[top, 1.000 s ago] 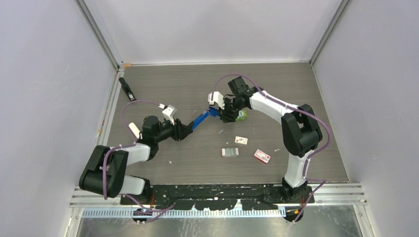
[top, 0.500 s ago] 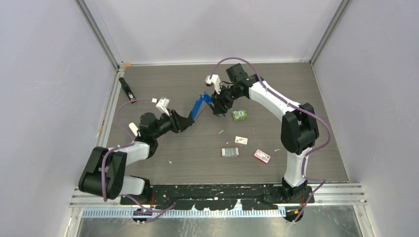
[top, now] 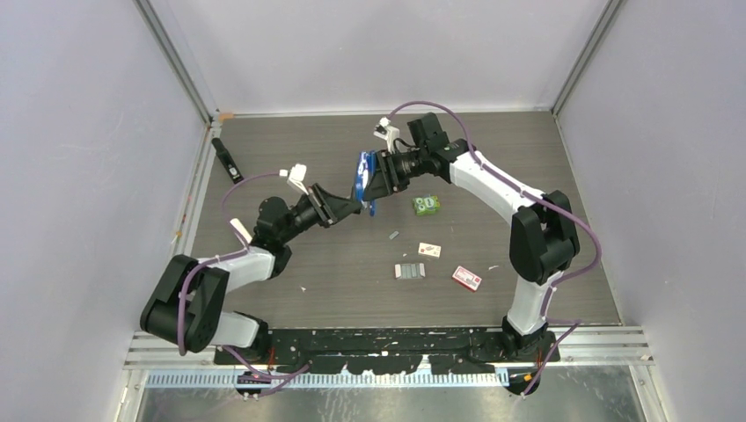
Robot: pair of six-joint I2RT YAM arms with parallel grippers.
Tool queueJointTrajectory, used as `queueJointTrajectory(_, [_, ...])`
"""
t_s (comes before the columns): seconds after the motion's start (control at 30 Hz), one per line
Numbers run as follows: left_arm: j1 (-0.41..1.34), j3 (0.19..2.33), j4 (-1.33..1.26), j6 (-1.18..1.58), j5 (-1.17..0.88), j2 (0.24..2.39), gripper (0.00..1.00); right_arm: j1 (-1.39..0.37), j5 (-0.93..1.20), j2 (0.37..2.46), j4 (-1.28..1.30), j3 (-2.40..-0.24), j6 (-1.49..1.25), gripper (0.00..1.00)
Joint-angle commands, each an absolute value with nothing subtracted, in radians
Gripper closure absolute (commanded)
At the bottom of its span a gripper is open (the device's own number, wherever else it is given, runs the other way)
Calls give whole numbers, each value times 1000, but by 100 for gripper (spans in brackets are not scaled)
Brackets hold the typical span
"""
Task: Unload the staples from the stapler
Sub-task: Unload the staple at the center of the board, then place the stapler at the center of the board.
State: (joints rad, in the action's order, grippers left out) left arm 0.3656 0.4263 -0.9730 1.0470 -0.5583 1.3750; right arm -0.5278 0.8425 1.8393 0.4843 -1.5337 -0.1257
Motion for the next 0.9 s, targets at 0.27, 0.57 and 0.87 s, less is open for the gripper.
queueJointTrajectory(0.27, [365, 505, -826, 1116, -419, 1116, 100, -490, 1060, 1632, 265, -1393, -352, 1])
queueJointTrajectory(0.57, [289, 562, -526, 985, -334, 1055, 100, -327, 1105, 1488, 102, -1239, -433, 0])
queueJointTrajectory(0.87, [237, 767, -265, 647, -167, 1248, 100, -278, 1103, 1413, 68, -1162, -445, 0])
